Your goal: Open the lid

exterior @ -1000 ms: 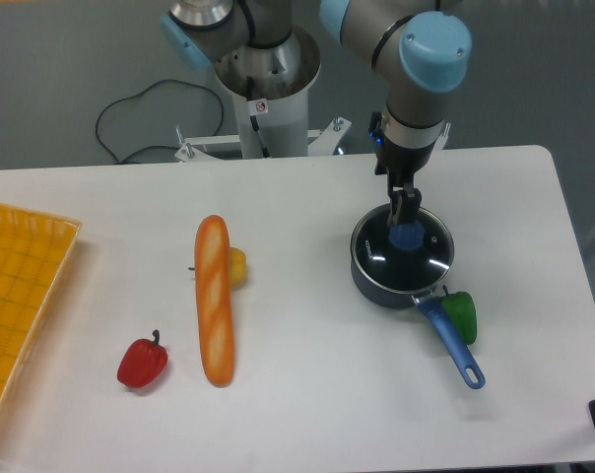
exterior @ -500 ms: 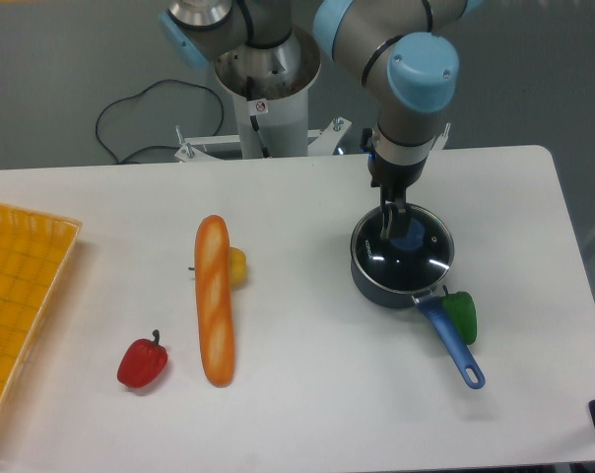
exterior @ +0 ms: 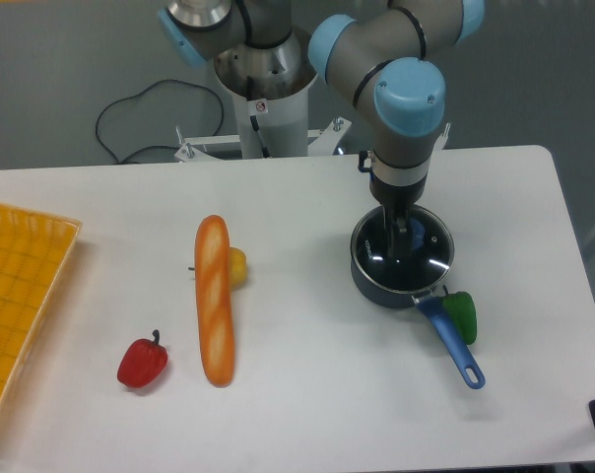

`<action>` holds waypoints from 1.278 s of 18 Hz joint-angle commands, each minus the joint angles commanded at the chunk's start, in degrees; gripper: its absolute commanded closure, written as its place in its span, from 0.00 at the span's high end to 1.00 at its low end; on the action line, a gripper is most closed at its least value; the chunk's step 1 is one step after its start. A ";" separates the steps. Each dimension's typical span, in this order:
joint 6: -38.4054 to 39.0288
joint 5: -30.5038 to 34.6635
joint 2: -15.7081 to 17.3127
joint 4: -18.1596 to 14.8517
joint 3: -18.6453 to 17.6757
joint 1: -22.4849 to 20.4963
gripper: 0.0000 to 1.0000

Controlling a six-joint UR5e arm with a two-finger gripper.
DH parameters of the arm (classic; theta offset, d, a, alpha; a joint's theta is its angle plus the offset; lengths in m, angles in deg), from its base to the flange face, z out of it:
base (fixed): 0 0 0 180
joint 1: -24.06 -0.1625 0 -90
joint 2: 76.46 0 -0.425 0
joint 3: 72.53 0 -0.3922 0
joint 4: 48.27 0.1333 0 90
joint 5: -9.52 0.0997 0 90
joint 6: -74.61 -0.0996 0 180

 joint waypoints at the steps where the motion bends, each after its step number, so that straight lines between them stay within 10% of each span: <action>1: 0.00 0.00 -0.35 0.35 0.00 -0.17 1.00; 23: -5.27 -0.96 -2.81 2.72 -1.84 -3.08 1.00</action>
